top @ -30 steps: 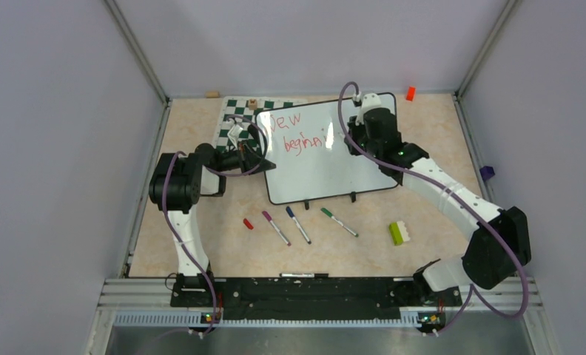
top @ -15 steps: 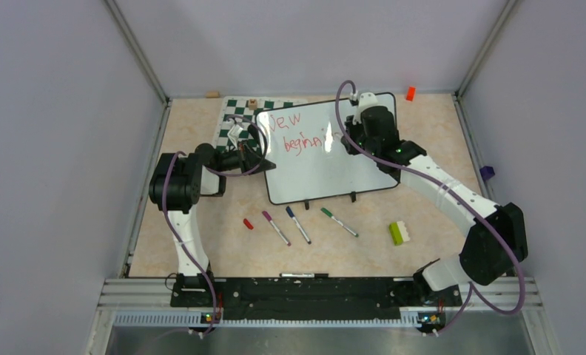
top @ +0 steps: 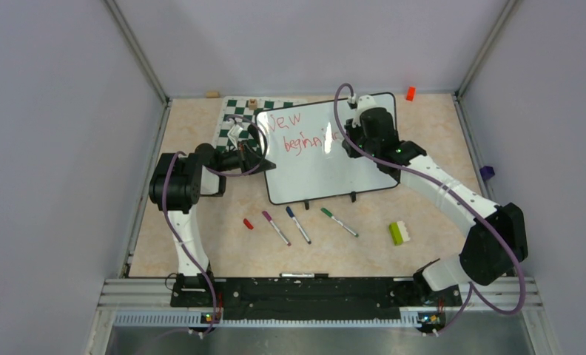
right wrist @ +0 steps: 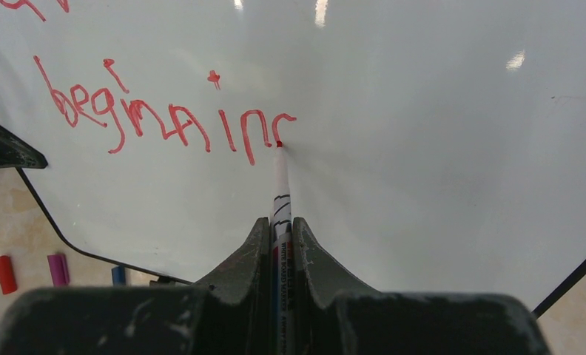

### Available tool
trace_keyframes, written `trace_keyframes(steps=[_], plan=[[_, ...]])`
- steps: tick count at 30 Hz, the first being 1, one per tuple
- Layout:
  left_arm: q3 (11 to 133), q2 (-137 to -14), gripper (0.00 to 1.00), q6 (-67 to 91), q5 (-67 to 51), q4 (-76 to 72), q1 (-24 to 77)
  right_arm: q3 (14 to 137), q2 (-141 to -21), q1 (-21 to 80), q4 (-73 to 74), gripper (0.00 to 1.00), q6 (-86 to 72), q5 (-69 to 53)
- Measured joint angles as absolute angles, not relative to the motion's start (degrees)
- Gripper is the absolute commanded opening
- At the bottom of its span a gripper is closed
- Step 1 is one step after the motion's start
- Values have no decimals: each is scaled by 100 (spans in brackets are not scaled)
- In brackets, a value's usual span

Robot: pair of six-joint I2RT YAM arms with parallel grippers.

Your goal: Write a sentence on the whiteboard

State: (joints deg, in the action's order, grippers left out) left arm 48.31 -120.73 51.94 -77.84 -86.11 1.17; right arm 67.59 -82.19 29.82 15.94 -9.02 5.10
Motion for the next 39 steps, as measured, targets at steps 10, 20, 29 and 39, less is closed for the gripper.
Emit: trace_keyframes(steps=[10,20,29,39], plan=[[4831,-12073,0,5194,-7771,-8589,117,6766,-8219,2982,1697,0,-904,716],[4831,-12073,0,5192,-7789,-8602,115,7113,-8311,2982,1730,0,-895,943],[4831,-12073,0,5192,-7787,-8600,115,7133,-8335,2982,1741,0,-875,941],[4831,-12073,0,5192,-7787,-8600,115,6751,-8136,2982,1767,0,-886,891]])
